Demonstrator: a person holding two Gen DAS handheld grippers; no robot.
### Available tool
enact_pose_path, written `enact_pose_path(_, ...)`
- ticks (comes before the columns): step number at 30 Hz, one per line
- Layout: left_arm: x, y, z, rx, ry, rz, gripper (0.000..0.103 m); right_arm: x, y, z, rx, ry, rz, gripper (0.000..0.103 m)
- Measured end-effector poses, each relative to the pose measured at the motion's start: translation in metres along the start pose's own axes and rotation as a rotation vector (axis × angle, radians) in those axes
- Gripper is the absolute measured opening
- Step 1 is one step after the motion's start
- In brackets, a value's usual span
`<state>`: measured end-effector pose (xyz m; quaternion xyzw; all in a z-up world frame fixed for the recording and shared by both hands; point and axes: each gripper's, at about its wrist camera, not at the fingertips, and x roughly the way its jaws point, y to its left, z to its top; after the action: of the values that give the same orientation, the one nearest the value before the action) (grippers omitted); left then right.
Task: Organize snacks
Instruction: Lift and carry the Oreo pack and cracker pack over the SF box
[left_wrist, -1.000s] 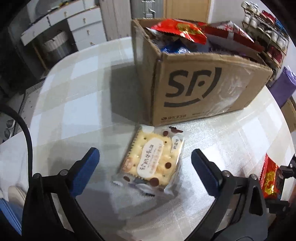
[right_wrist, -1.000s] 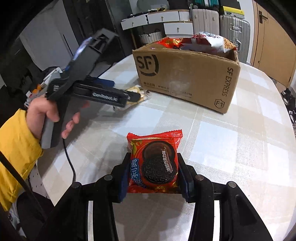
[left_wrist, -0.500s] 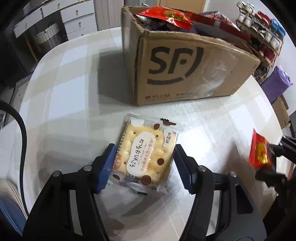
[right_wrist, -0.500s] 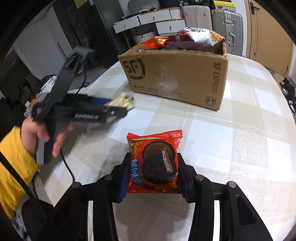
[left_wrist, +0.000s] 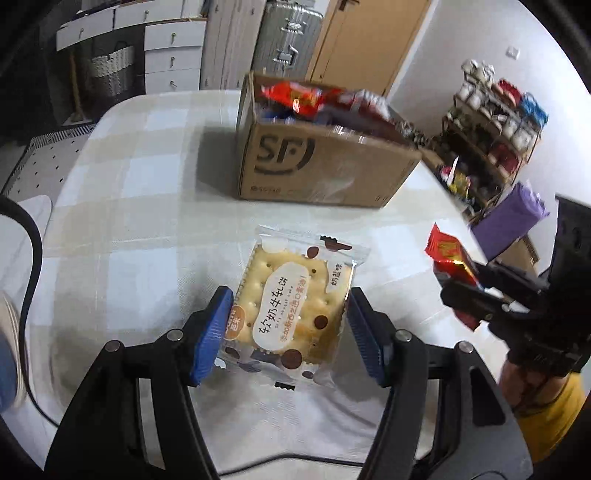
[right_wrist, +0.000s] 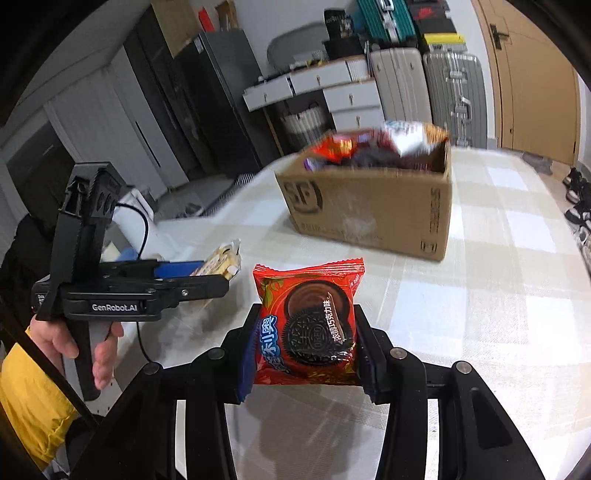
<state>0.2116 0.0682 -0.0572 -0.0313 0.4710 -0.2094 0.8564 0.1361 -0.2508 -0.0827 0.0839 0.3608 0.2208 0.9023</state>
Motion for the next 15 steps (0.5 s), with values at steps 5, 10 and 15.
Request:
enact_pose_path(5,-0.034,-0.015,0.030,0.010,-0.039,-0.011,0.061,-0.033,-0.003,0.017,0.034,-0.087,0.014,0.045)
enact_pose_path(10,-0.045,-0.024,0.077,-0.016,-0.055,-0.032,0.061,-0.050,-0.018,0.057,0.048,-0.113,-0.022,0.045)
enact_pose_path(15,-0.016,-0.041,0.134,0.023,-0.036,-0.029,0.061,-0.058,-0.041,0.116,0.046,-0.143,-0.082,0.045)
